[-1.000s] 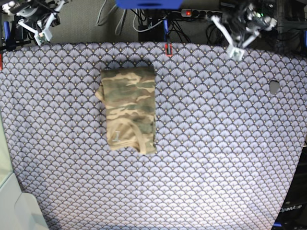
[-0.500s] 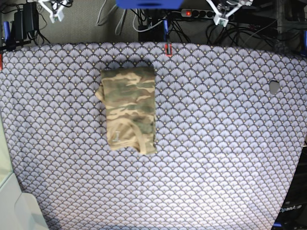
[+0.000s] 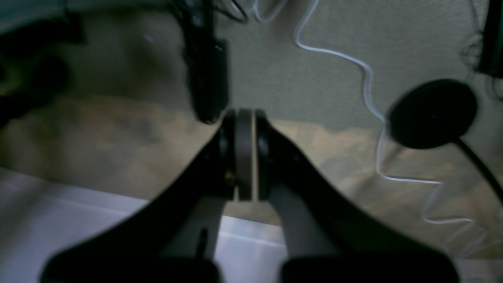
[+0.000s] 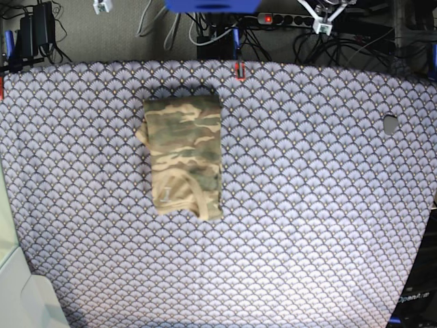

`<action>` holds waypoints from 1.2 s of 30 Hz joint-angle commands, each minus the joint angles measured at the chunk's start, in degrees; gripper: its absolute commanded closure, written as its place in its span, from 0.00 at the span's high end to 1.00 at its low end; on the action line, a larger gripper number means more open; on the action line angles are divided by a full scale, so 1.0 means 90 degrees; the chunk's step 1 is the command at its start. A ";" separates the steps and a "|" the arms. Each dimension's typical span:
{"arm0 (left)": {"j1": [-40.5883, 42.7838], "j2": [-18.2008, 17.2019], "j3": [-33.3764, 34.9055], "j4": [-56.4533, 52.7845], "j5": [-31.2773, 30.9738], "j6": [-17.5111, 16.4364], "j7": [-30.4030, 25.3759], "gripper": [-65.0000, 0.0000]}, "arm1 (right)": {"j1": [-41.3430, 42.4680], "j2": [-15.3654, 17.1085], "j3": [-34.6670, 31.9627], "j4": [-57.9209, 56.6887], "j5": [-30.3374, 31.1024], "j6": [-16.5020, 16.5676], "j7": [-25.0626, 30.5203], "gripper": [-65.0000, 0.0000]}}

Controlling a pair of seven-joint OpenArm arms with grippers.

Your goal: Fold the T-shirt properly

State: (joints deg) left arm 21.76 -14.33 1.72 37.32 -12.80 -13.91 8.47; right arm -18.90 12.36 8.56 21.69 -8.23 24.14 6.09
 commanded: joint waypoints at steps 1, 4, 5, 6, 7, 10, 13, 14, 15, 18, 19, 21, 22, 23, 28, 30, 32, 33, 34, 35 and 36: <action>-0.0059 0.0024 0.0000 -0.0274 0.0001 -0.0012 -0.0204 0.00 | 0.0063 0.0048 -0.0096 -0.0130 0.0011 -0.0138 0.0042 0.00; -0.0401 0.0229 0.0000 -0.1290 0.0001 -0.0012 -0.0878 0.00 | 0.0424 -0.0060 -0.0204 -0.0608 0.0011 -0.0587 0.0042 0.00; -0.0528 0.0268 0.0000 -0.1592 0.0001 -0.0012 -0.1092 0.00 | 0.0551 -0.0118 -0.0204 -0.0764 0.0011 -0.0695 0.0042 0.00; -0.0645 0.0366 0.0000 -0.1885 0.0001 -0.0012 -0.1268 0.00 | 0.0688 -0.0167 -0.0204 -0.0911 0.0011 -0.0802 0.0042 0.00; -0.0742 0.0473 0.0000 -0.2139 0.0001 -0.0002 -0.1425 0.00 | 0.0786 -0.0196 -0.0204 -0.1038 0.0011 -0.0929 0.0042 0.00; -0.1055 0.0669 0.0000 -0.2755 0.0001 0.0164 -0.1718 0.00 | 0.0952 -0.0392 -0.0233 -0.1165 0.0011 -0.1456 0.0042 0.00; -0.1211 0.0815 0.0000 -0.2970 0.0001 0.1092 -0.1874 0.01 | 0.0962 -0.0440 -0.0223 -0.1165 0.0011 -0.1623 0.0051 0.00; -0.1260 0.0845 0.0000 -0.2979 0.0001 0.1414 -0.1913 0.01 | 0.0962 -0.0499 -0.0223 -0.1165 0.0011 -0.1632 0.0061 0.00; -0.1309 0.0845 0.0000 -0.3009 0.0001 0.1599 -0.1942 0.01 | 0.0962 -0.0538 -0.0223 -0.1165 0.0011 -0.1632 0.0071 0.00; -0.1397 0.0845 0.0000 -0.3019 0.0001 0.1853 -0.1903 0.01 | 0.0962 -0.0587 -0.0223 -0.1165 0.0011 -0.1642 0.0286 0.00; -0.1426 0.0845 -0.0010 -0.3019 -0.0009 0.1873 -0.1893 0.01 | 0.0962 -0.0655 -0.0223 -0.1165 0.0011 -0.1642 0.0335 0.00; -0.1436 0.0854 -0.0010 -0.3028 -0.0038 0.1883 -0.1893 0.01 | 0.0962 -0.0734 -0.0223 -0.1184 0.0011 -0.1837 0.0393 0.00; -0.1436 0.0864 -0.0039 -0.3028 -0.0048 0.1883 -0.1893 0.01 | 0.0952 -0.0753 -0.0233 -0.1204 0.0011 -0.2033 0.0471 0.00; -0.1436 0.0874 -0.0039 -0.3028 -0.0058 0.1883 -0.1893 0.01 | 0.0922 -0.0782 -0.0233 -0.1204 0.0011 -0.2218 0.0569 0.00; -0.1436 0.1030 -0.0039 -0.3028 -0.0058 0.1883 -0.1903 0.01 | 0.0893 -0.0948 -0.0457 -0.1214 -0.0204 -0.2521 0.0755 0.00; -0.1436 0.1030 -0.0049 -0.3028 -0.0029 0.1883 -0.1933 0.01 | 0.0883 -0.0968 -0.0584 -0.1214 -0.0360 -0.2912 0.0774 0.00; -0.1436 0.1020 -0.0049 -0.3028 -0.0029 0.1883 -0.1942 0.01 | 0.0883 -0.0968 -0.0731 -0.1214 -0.0517 -0.3586 0.0813 0.00; -0.1446 0.1011 -0.0049 -0.3028 -0.0029 0.1883 -0.1933 0.01 | 0.0883 -0.0968 -0.0770 -0.1214 -0.0536 -0.3791 0.0813 0.00; -0.1485 0.1011 -0.0020 -0.3028 -0.0019 0.1883 -0.1913 0.01 | 0.0883 -0.0968 -0.0760 -0.1214 -0.0526 -0.3859 0.0813 0.00; -0.1524 0.0991 -0.0010 -0.3028 -0.0009 0.1883 -0.1893 0.01 | 0.0893 -0.0968 -0.0711 -0.1214 -0.0517 -0.3840 0.0784 0.00; -0.1534 0.0991 -0.0010 -0.3048 -0.0009 0.1883 -0.1893 0.01 | 0.0893 -0.0968 -0.0653 -0.1224 -0.0517 -0.3840 0.0764 0.00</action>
State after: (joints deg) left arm 8.01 -5.23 1.63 9.72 -13.06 2.83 -8.12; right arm -10.50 3.66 2.68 10.74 -13.08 -9.96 12.78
